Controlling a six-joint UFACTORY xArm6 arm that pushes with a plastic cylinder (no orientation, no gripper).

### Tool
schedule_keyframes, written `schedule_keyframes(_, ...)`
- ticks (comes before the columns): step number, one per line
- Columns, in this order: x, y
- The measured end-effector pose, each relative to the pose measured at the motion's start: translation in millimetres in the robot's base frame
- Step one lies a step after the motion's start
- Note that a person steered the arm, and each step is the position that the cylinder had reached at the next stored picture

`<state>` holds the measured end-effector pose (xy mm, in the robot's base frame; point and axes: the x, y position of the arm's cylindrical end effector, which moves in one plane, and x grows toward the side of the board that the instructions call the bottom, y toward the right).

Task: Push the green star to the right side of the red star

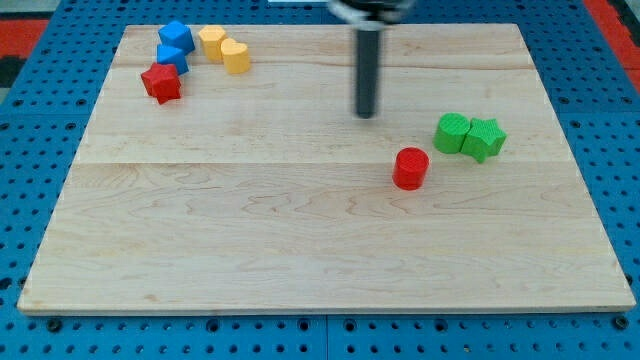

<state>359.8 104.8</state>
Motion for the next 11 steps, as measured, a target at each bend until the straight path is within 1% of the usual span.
schedule_keyframes(1,0.1,117.6)
schedule_keyframes(2,48.1,174.2)
schedule_keyframes(3,61.3,99.0)
schedule_keyframes(4,14.0,-9.8)
schedule_keyframes(5,4.1,-127.5)
schedule_keyframes(6,11.4,-200.8)
schedule_keyframes(7,9.7,-241.4)
schedule_keyframes(8,14.6,-223.8)
schedule_keyframes(9,54.4,-206.2)
schedule_keyframes(10,6.0,-179.8)
schedule_keyframes(11,-30.1,-224.0)
